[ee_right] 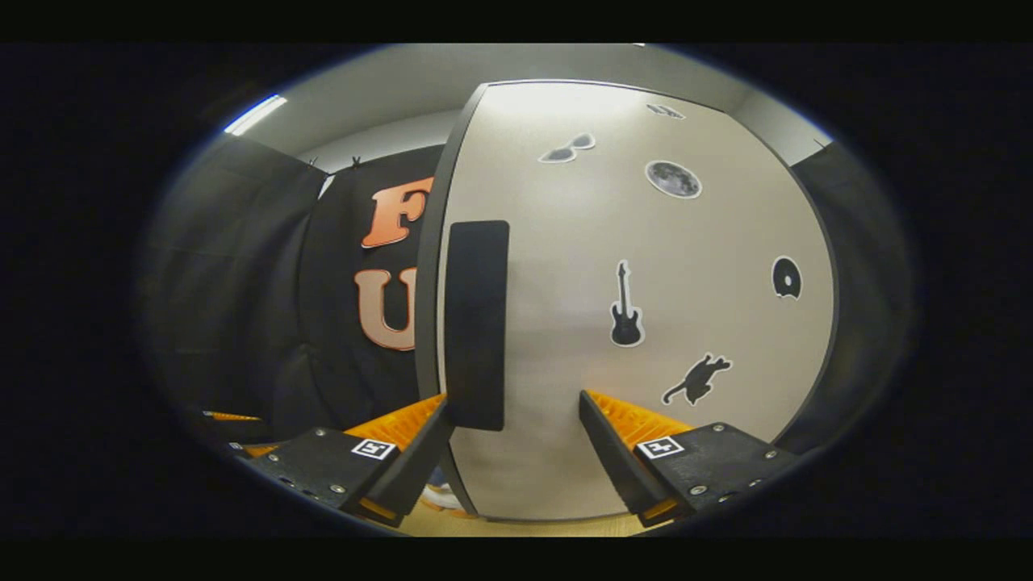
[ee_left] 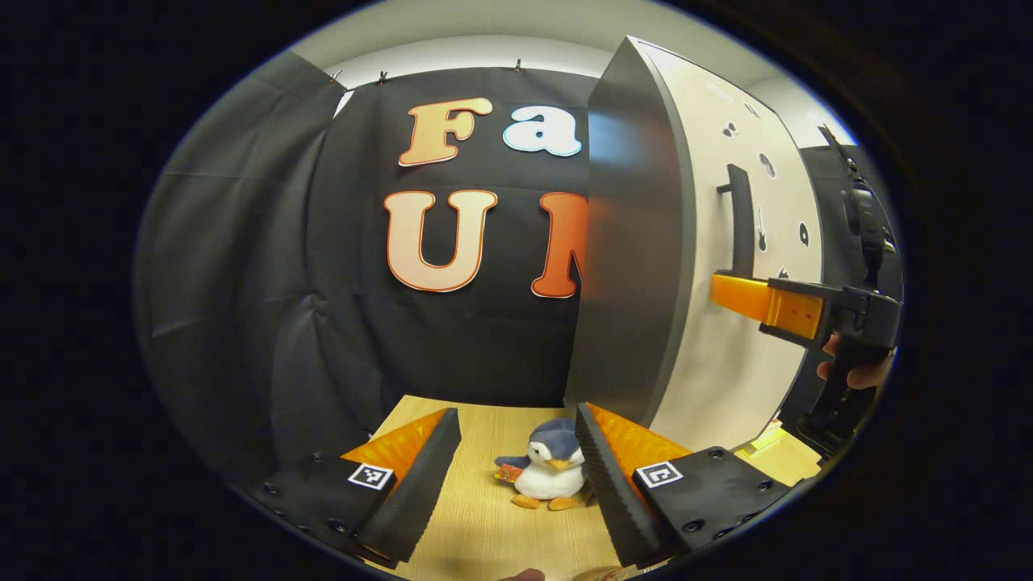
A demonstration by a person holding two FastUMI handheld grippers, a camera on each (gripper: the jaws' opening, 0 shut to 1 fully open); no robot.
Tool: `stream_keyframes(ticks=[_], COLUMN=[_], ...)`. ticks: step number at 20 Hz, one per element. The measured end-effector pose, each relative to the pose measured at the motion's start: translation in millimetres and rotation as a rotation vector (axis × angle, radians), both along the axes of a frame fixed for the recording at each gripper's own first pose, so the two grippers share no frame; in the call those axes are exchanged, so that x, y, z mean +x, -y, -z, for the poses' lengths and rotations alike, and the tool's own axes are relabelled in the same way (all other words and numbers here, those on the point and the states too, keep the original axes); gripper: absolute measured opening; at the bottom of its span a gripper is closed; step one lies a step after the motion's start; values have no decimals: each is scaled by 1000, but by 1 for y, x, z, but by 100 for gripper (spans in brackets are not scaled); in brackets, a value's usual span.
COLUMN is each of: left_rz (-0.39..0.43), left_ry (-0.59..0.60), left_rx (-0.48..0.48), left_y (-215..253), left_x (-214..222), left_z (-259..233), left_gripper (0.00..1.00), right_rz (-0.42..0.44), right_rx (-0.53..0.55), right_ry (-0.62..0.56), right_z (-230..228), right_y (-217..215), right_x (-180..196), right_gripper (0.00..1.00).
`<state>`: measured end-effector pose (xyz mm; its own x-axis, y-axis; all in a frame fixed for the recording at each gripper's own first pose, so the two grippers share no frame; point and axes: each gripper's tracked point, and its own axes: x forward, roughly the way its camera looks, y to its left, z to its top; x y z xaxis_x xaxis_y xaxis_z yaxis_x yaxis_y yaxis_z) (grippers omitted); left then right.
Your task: Open the cabinet door with the right hand, grasp the bottle in the cabinet with the left hand and place it on the coaster, then close the cabinet door with the right hand.
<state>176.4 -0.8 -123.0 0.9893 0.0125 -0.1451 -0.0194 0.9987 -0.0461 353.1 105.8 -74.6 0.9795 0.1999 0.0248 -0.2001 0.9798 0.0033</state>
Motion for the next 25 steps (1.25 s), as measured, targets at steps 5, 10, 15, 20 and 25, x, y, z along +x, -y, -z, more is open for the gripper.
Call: stream_keyframes(ticks=[5, 10, 15, 20, 25], left_rz=[-16, -1, 4, 0, -25], left_ry=[36, 62, 107, 120, 125], left_rx=[20, 16, 43, 77, 80], left_y=[23, 61, 100, 124, 132], left_x=[-46, -100, -152, -191, -208], left_z=[-28, -58, -93, -109, -113], left_gripper=[96, 94, 96, 94, 93], right_rz=[-44, -13, 61, 93, 95], right_rx=[33, 42, 40, 42, 47], right_ry=[-5, -27, -43, -50, -62], right_z=[-5, -10, -12, -13, -11], right_y=[11, 55, 113, 144, 155], right_x=[-58, -137, -216, -267, -287], right_gripper=[93, 94, 94, 94, 95])
